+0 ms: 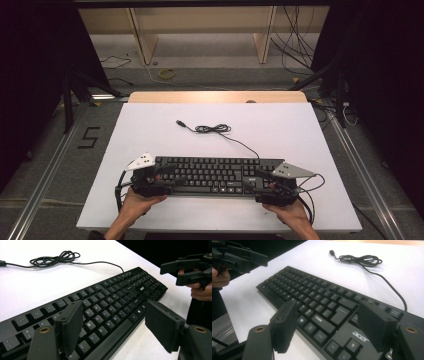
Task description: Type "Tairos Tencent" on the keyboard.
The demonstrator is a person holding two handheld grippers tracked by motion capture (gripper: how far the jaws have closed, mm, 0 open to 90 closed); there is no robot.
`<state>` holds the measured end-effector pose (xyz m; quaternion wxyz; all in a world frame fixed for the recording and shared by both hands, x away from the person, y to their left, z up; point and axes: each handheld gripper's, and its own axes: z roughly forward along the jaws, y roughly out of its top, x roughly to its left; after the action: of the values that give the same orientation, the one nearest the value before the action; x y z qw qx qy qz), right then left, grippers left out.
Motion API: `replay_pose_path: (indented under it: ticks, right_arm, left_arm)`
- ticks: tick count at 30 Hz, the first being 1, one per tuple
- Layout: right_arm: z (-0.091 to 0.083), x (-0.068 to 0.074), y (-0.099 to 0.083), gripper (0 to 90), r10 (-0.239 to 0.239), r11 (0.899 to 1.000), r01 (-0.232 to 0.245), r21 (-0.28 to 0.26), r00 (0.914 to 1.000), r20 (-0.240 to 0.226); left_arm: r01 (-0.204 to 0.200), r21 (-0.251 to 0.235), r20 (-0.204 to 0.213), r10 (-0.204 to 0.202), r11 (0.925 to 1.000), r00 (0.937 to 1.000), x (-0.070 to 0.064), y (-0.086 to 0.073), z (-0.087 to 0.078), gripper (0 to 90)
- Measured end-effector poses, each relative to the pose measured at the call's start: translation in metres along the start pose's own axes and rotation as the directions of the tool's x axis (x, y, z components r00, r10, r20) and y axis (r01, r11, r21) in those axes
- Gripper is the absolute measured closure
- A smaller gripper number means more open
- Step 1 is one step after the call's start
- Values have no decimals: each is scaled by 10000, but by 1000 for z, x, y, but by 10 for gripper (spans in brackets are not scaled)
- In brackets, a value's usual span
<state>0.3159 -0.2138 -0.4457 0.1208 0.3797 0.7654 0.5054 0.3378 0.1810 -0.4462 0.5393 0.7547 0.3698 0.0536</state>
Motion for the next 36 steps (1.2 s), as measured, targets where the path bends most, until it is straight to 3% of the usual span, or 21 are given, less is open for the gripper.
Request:
replay_pose_path:
  ticks: [6,21,36]
  right_arm:
    - [-9,-3,-7,332,-27,9999,28,-103,9999,135]
    - [-21,-6,-22,324,-116,9998,123,-168,9991,416]
    - [-21,-7,-24,323,-80,9997,90,-223,9990,435]
  left_arm:
    - [-4,-153,6,4,9999,10000,-2,-5,-7,291]
    - [-163,3,-90,164,9999,9998,-7,-18,-14,260]
    - [-179,-21,-180,178,9998,9997,-6,-19,-14,260]
